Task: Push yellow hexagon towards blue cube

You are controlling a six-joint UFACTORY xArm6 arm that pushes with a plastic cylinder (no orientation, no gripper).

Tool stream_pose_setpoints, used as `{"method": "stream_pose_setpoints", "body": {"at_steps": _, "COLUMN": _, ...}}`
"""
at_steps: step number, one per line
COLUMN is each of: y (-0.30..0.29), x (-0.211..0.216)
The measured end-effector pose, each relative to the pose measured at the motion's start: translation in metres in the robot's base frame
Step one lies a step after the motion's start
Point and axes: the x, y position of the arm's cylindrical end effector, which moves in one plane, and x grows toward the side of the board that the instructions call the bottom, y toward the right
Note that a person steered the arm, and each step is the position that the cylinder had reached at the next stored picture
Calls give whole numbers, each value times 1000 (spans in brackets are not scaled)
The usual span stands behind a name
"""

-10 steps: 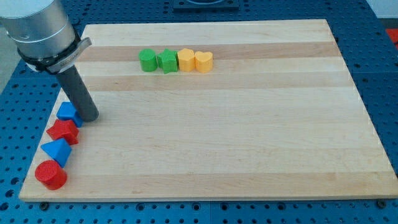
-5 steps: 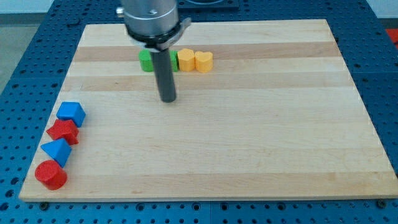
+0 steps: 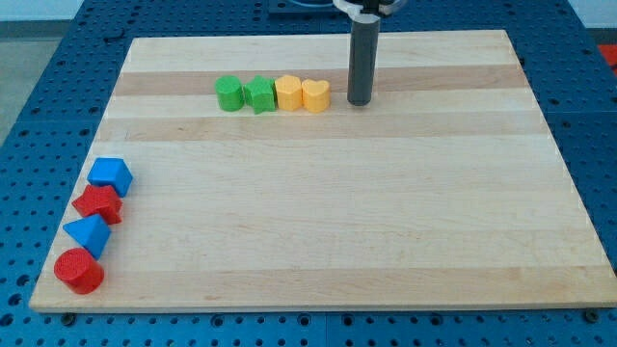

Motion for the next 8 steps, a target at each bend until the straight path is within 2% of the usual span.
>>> {"method": "stream_pose_setpoints", "body": {"at_steps": 3, "y": -40, "x": -1}}
{"method": "stream_pose_setpoints", "body": {"at_steps": 6, "y": -49, "x": -28}}
{"method": "stream_pose_setpoints", "body": {"at_steps": 8, "y": -88, "x": -28}}
